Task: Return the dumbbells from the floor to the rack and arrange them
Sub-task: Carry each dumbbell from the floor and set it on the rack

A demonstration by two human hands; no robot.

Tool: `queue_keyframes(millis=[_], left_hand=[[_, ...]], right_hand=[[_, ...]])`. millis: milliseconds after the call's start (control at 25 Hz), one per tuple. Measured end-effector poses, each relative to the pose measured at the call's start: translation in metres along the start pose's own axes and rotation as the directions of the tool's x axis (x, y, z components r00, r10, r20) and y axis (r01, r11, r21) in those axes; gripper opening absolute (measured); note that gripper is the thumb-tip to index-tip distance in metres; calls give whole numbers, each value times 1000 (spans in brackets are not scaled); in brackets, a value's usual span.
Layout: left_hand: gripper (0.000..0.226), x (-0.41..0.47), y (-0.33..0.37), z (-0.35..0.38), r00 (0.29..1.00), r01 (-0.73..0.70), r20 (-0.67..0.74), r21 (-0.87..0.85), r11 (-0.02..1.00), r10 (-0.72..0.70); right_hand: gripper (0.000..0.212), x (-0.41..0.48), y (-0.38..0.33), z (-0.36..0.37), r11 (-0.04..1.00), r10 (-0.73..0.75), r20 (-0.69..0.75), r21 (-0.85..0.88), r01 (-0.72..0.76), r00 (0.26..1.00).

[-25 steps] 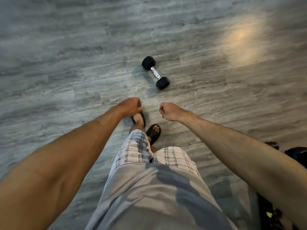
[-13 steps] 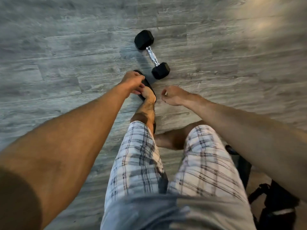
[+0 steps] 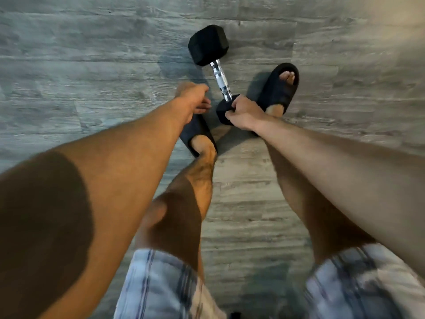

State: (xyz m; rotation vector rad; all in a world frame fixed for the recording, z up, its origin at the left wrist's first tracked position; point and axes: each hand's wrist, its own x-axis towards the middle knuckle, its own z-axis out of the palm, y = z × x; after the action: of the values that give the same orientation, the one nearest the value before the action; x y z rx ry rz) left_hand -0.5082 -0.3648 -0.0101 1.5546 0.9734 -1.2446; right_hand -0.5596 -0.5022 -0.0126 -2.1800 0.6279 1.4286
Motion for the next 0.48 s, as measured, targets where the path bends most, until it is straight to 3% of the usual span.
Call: queue_keyframes(millis=[240,360,480], left_hand=[[11,137,10,41,989,4,-145,-244,970,-40],[32,179,10,56,995,43,-65,-367,929,-72],[11,202,11,65,998,65,10,-473,879,-68]], right_hand=[[53,123,20,18,1000,-13,-57,6,13,998],[42,163,23,27,996,-91,7,-25,91,996],[24,189,22,32,992,-124,81,8,123,989]])
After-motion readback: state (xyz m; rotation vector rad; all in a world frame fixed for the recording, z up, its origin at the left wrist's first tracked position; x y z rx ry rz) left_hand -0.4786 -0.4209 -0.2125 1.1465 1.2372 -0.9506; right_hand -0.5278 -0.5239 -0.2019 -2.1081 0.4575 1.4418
